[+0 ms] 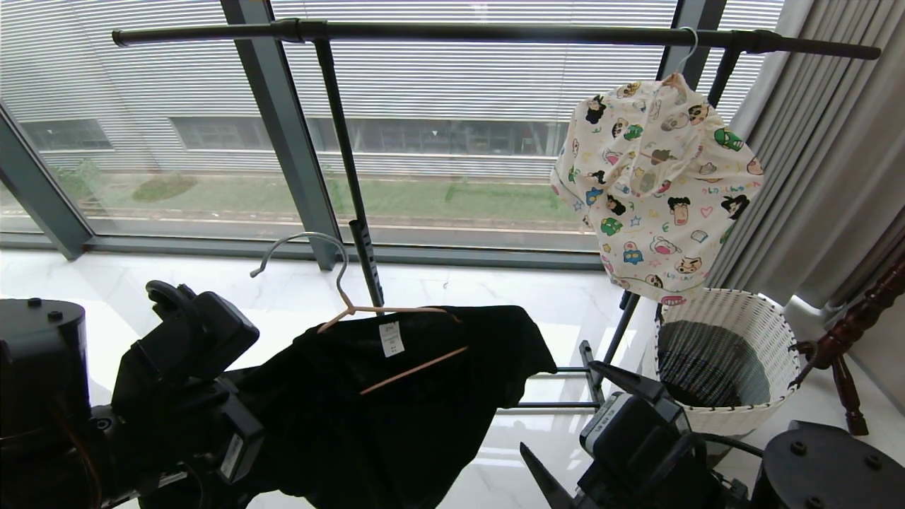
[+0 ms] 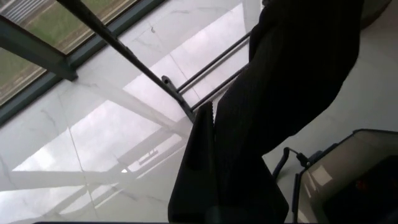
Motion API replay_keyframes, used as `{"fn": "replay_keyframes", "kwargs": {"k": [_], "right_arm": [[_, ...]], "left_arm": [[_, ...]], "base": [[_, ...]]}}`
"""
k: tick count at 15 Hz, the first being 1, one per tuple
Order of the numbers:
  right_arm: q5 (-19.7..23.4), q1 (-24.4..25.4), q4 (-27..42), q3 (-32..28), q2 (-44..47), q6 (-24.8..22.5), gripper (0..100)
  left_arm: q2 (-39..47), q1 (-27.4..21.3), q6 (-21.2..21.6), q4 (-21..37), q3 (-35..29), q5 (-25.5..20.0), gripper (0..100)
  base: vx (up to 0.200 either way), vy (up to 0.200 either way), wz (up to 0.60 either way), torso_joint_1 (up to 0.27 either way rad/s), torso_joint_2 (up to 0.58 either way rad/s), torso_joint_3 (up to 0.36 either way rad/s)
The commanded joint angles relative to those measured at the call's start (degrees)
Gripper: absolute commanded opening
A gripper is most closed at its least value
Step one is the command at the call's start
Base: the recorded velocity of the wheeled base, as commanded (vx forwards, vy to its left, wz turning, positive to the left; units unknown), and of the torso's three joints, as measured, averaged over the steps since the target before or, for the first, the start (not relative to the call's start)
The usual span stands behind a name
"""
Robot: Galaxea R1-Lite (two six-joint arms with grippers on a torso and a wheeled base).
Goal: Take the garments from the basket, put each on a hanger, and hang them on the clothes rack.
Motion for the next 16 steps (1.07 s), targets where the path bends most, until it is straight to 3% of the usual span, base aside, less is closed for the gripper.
{"fn": "replay_keyframes", "kwargs": {"k": [1, 3, 7, 9, 11, 12, 13, 16], "right_arm": [[-0.05, 0.66, 0.55, -0.29, -0.51, 0.03, 100], [-0.14, 0.05, 4.6, 0.06, -3.06, 0.03, 100], [-0.05, -6.9, 6.18, -1.87, -5.78, -0.24, 100], [0.47, -7.07, 17.17, -8.37, -10.62, -0.15, 100], [7.68, -9.62, 37.56, -18.48, -18.09, 0.12, 100], [11.02, -10.5, 43.36, -21.03, -19.85, 0.12, 100], [17.35, -12.79, 53.73, -24.72, -22.75, -0.5, 100], [25.08, -13.75, 59.79, -25.6, -23.8, -3.22, 100]], "left_arm": [[-0.19, -0.36, -0.03, -0.03, -0.19, -0.06, 0], [-0.71, -2.11, -0.3, -0.12, -0.19, 0.03, 0], [-3.09, -5.28, 1.46, -0.03, 0.25, 0.03, 0], [-2.91, -6.77, 1.55, -0.03, 0.16, 0.03, 0], [-2.73, -7.65, 1.46, -0.03, 0.25, 0.03, 0], [-2.73, -8.0, 1.46, -0.03, 0.25, 0.03, 0], [-2.73, -9.06, 1.46, -0.03, 0.25, 0.03, 0], [-2.82, -13.89, 2.08, -0.03, 0.07, 0.03, 0]], "base": [[0.0, 0.0, 0.0, 0.0, 0.0, 0.0], [0.0, 0.0, 0.0, 0.0, 0.0, 0.0], [0.0, 0.0, 0.0, 0.0, 0.0, 0.0], [0.0, 0.0, 0.0, 0.0, 0.0, 0.0], [0.0, 0.0, 0.0, 0.0, 0.0, 0.0], [0.0, 0.0, 0.0, 0.0, 0.0, 0.0], [0.0, 0.0, 0.0, 0.0, 0.0, 0.0], [0.0, 0.0, 0.0, 0.0, 0.0, 0.0]]}}
